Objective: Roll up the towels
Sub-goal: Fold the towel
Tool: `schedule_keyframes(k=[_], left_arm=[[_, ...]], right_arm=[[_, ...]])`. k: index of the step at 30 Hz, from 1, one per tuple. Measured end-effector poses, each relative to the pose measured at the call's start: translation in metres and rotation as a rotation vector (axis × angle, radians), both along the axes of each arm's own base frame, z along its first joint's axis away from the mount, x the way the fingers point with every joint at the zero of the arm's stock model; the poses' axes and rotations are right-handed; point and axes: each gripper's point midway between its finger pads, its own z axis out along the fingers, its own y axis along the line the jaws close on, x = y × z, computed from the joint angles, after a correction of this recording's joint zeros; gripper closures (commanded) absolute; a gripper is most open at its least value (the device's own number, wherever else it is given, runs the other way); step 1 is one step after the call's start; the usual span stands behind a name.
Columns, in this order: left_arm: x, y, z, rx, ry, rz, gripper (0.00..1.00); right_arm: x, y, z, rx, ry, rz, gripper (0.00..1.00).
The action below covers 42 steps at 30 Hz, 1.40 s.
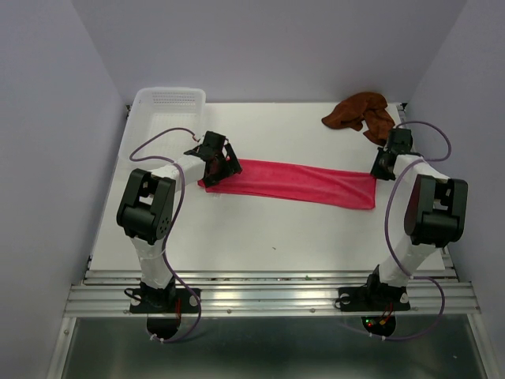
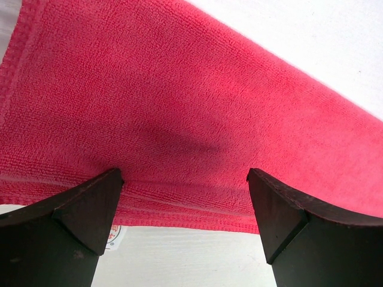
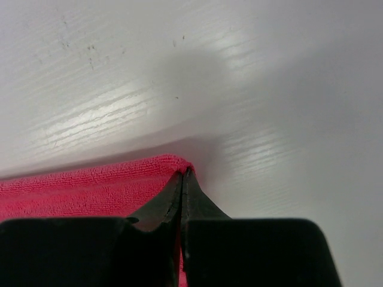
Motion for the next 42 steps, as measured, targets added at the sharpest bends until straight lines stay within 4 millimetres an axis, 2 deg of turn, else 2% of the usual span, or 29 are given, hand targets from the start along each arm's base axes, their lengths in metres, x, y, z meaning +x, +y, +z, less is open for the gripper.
schedule_keyframes(k=[9,12,16,17,19,22,25,29,32,34,37,42], left_arm=[[0.0,0.001,0.0,0.006,0.0,-0.002,0.01],[0.0,0.001,-0.001,0.007,0.0,-0.002,0.01],[-0.001,0.001,-0.001,0.007,0.0,-0.004,0.01],[-0.001,0.001,0.0,0.005,-0.001,-0.006,0.01],[-0.002,0.001,0.0,0.005,0.0,-0.009,0.01],[-0.007,0.002,0.002,0.007,0.005,-0.014,0.01],[-0.01,-0.001,0.012,0.004,-0.008,-0.027,0.01],[-0.014,-0.006,0.035,-0.004,-0.05,-0.043,0.01],[-0.016,-0.007,0.054,-0.01,-0.089,-0.045,0.01],[-0.017,-0.007,0.063,-0.007,-0.106,-0.041,0.01],[-0.018,-0.001,0.075,0.003,-0.128,-0.026,0.01],[-0.028,0.01,0.079,0.03,-0.134,-0.003,0.01]], right_arm=[[0.016,-0.007,-0.004,-0.018,0.009,-0.004,0.98],[0.016,-0.012,-0.008,-0.041,0.025,-0.014,0.96],[0.013,-0.016,-0.021,-0.062,0.065,-0.016,0.77],[0.013,-0.016,-0.023,-0.063,0.07,-0.014,0.68],[0.015,-0.016,-0.021,-0.064,0.068,-0.01,0.58],[0.016,-0.01,-0.017,-0.034,0.053,0.006,0.41],[0.011,-0.002,-0.003,-0.001,0.02,0.013,0.39],[-0.006,0.007,0.028,0.032,-0.054,-0.009,0.36],[-0.019,0.013,0.035,0.052,-0.075,-0.016,0.35],[-0.028,0.017,0.027,0.067,-0.054,-0.015,0.35],[-0.046,0.022,0.003,0.091,0.023,-0.011,0.34],[-0.052,0.027,-0.021,0.117,0.095,-0.001,0.37]])
